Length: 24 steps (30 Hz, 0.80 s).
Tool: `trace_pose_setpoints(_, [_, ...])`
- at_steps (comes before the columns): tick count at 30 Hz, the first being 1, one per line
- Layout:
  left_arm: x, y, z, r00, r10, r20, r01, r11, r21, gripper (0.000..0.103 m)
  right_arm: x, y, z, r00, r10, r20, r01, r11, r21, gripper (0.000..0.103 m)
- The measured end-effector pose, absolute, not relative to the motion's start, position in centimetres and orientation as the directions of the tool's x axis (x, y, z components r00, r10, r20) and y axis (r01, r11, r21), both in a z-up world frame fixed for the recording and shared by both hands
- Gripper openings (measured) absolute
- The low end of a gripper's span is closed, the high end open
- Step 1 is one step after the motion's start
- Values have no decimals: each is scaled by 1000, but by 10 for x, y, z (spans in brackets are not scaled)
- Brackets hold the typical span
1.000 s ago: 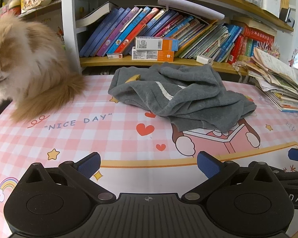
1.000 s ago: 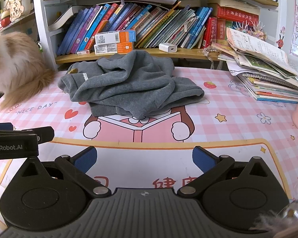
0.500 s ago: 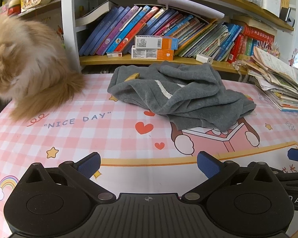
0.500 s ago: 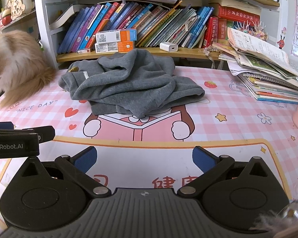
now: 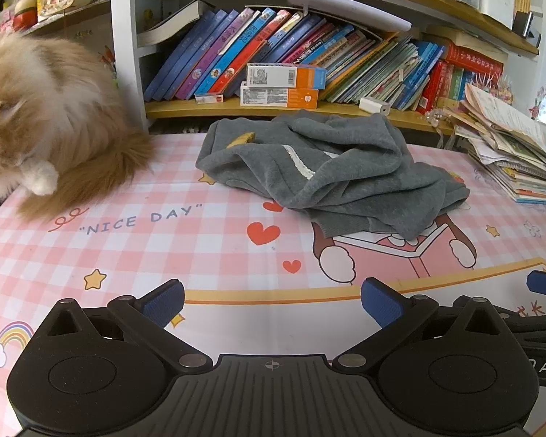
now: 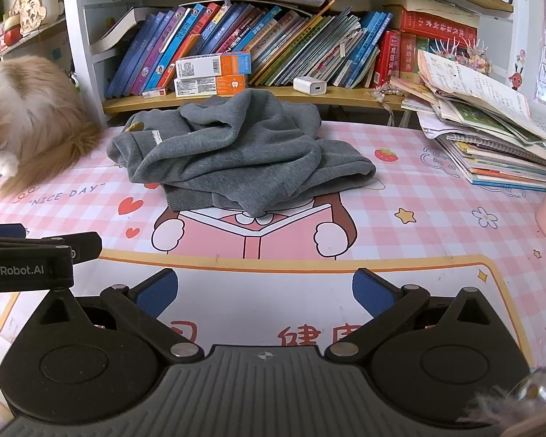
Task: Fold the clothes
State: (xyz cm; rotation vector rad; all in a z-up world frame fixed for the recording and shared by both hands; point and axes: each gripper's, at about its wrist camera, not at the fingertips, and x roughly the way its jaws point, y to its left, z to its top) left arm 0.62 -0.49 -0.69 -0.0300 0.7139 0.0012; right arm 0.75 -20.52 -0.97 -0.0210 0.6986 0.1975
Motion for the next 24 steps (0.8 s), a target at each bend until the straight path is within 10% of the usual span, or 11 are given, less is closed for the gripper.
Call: trace_pose_setpoints(24, [11, -4, -11, 748, -27, -663, -4, 999, -45, 103, 14, -204, -13, 738, 185, -649, -203, 978, 48, 103])
